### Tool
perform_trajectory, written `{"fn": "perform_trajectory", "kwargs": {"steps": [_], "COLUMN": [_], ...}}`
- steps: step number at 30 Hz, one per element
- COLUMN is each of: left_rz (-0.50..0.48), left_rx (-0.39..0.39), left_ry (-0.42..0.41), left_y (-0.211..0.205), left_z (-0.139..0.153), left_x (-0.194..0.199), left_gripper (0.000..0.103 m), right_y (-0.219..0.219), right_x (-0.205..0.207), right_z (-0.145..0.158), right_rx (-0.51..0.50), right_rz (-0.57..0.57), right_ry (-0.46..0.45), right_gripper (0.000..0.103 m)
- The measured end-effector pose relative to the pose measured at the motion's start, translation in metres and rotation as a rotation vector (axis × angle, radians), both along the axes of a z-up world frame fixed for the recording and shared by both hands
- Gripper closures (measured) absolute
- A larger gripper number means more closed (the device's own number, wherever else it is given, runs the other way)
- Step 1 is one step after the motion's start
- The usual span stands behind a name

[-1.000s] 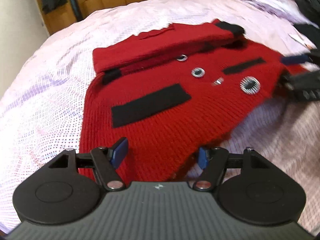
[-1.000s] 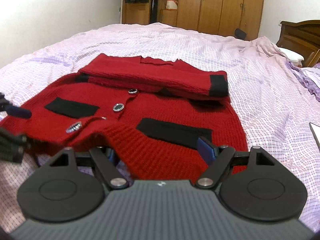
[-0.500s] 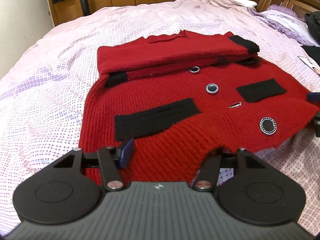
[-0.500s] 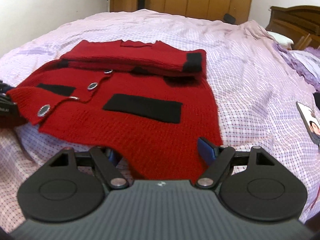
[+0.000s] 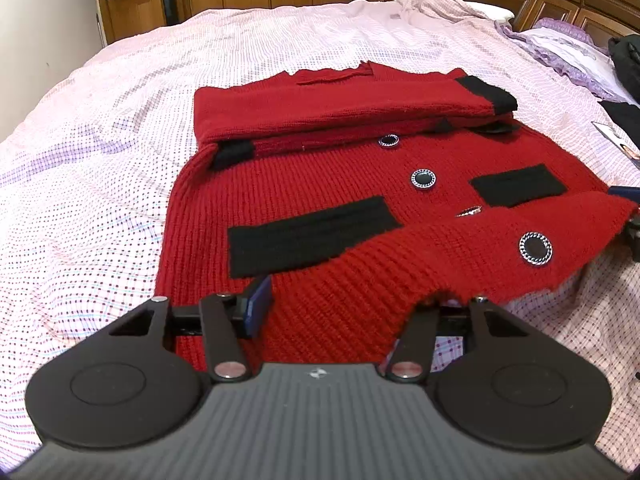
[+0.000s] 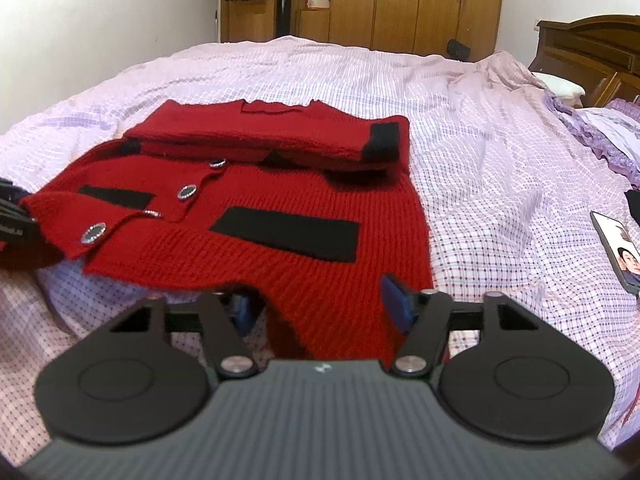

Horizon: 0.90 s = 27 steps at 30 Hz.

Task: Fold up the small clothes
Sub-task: 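Grasp the red hem with the left tool while the right tool grasps it too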

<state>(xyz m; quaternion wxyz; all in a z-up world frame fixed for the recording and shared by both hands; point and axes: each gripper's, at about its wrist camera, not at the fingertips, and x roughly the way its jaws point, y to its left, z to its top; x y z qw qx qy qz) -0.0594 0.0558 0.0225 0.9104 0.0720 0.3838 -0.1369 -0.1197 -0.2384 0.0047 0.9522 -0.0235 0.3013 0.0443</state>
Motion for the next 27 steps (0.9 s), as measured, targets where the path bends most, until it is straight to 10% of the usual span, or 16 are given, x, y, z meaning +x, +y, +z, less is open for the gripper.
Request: {"fn": "perform_trajectory", "kwargs": {"steps": [9,15,27], "left_rz": [0.008,-0.021,-0.015], "left_rx": [-0.024,-0.052,-0.068], "left_ry": [-0.029,-0.033,-0.134], "left_y": [0.006,0.000,-0.003], "left_z": [0.011,0.013,0.047], "left_x": [0.000,0.002,0.016], "left_gripper": [0.048,0.081,0.089], "right_y": [0.000,0.002,0.008], "right_x": [0.006,0.009,0.023], "right_z": [0.005,0.012,0.034], "right_rx": [0.022,0.034,-0.001], "right_rz": [0.030,0.031,0.004], "right_ry": [-0.020,-0.051,-0.177], "right_gripper": [0.085,0.089,0.091]}}
